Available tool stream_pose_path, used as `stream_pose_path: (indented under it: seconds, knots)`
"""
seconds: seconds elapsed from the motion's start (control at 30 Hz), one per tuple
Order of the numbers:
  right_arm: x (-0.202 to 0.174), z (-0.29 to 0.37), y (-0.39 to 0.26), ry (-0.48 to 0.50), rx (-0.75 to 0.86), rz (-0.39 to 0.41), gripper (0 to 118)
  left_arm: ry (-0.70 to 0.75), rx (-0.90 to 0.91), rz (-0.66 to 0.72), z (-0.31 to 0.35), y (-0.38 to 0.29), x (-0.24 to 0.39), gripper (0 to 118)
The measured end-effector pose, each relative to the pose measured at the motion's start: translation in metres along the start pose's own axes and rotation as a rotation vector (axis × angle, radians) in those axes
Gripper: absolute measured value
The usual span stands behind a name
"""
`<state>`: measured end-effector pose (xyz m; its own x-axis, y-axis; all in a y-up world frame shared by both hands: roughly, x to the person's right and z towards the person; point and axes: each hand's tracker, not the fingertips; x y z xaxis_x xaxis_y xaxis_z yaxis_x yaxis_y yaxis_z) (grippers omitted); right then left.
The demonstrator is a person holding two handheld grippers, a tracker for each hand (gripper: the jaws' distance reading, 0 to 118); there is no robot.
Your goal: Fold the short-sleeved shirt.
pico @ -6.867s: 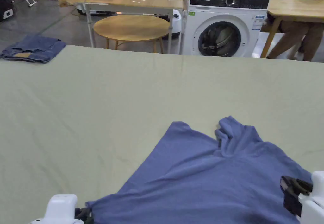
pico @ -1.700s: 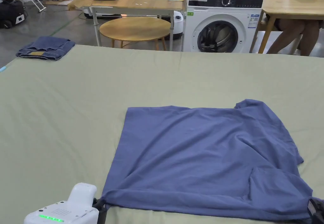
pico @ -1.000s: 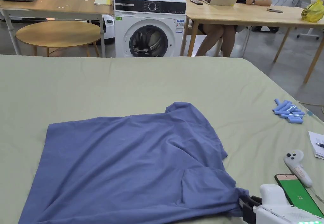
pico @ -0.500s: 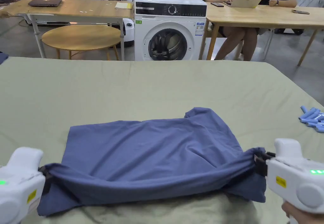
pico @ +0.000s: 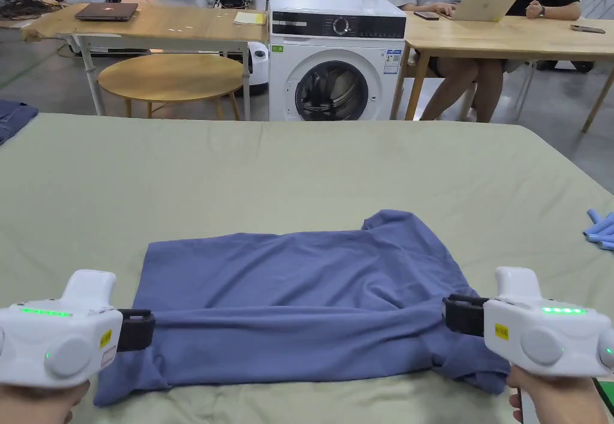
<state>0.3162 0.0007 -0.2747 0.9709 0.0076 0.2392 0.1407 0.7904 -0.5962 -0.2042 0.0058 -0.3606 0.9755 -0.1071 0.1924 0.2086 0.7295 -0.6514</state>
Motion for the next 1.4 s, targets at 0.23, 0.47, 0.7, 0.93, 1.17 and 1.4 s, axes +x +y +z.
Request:
stream_pose_path:
  seconds: [0.23,0.47,0.7,0.93,1.17,1.4]
  knots:
    - [-0.048,0.089,-0.053,0.132,0.192,0.008,97,-0.012,0.243,0.047,0.084,-0.057,0.045,98]
    - [-0.07,0.11,-0.088,0.171,0.219,0.0,0,-0.115,0.123,0.162,0.091,-0.109,0.055,0]
    - [-0.073,0.112,-0.095,0.151,0.202,0.008,0,-0.027,0.064,0.16,0.075,-0.114,0.036,0]
    - [-0.064,0.106,-0.096,0.142,0.169,-0.028,0,0.039,0.037,0.178,0.033,-0.087,0.019,108]
    - [-0.042,0.103,-0.092,0.086,0.141,-0.053,0,0.038,-0.104,0.219,-0.023,-0.068,0.006,96]
    - [-0.002,0.065,-0.081,-0.068,0.067,-0.088,6,0.009,-0.108,0.123,-0.022,-0.074,0.025,11]
